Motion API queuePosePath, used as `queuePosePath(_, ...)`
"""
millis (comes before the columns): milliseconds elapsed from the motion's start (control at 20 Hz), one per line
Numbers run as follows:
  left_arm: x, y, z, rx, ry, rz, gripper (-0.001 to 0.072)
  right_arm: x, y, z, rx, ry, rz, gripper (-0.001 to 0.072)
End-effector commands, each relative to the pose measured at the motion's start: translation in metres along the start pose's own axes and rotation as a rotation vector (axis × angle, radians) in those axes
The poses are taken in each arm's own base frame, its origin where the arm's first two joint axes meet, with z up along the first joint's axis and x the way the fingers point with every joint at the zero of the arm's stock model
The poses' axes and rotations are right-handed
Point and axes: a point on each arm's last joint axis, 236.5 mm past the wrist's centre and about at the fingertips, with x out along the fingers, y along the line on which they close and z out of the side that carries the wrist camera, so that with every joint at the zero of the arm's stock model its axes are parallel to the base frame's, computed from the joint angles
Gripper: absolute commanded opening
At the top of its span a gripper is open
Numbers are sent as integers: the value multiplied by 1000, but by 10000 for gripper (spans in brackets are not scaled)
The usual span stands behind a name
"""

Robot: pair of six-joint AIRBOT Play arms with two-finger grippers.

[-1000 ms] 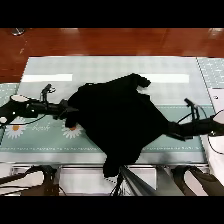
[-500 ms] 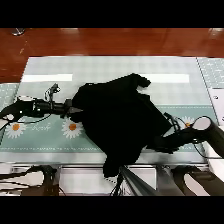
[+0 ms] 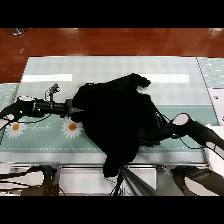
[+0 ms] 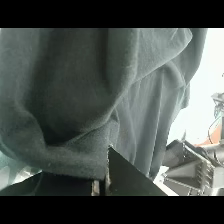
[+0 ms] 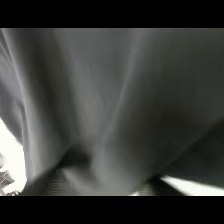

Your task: Fold the shirts.

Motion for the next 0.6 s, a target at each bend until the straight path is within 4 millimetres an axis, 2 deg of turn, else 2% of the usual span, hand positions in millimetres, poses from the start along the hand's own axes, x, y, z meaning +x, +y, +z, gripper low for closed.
queuePosePath(0, 0, -1, 0, 0, 2, -3, 27, 7, 23, 26, -65, -44, 21, 21)
queuePosePath(100, -5, -13, 3, 30, 1, -22, 27, -13, 50, 44, -175, -69, 44, 26)
queuePosePath(150, -11, -28, 11, 70, -16, -39, 27, -33, 65, 59, -243, -88, 38, 25)
queuePosePath(200, -24, -56, 27, 123, -68, -82, 27, -60, 80, 78, -304, -129, 21, 25)
queuePosePath(250, -42, -96, 47, 187, -149, -149, 27, -95, 98, 101, -356, -197, 0, 25)
queuePosePath(300, -68, -147, 66, 281, -254, -237, 27, -141, 122, 127, -412, -303, -21, 25)
queuePosePath(400, -147, -266, 93, 494, -519, -392, 26, -244, 181, 159, -526, -549, -31, 25)
queuePosePath(450, -187, -314, 94, 598, -641, -411, 26, -293, 212, 158, -593, -659, -28, 25)
queuePosePath(500, -226, -359, 87, 705, -760, -415, 26, -332, 239, 147, -662, -736, -25, 25)
queuePosePath(550, -267, -402, 71, 809, -884, -416, 26, -363, 262, 128, -731, -792, -28, 25)
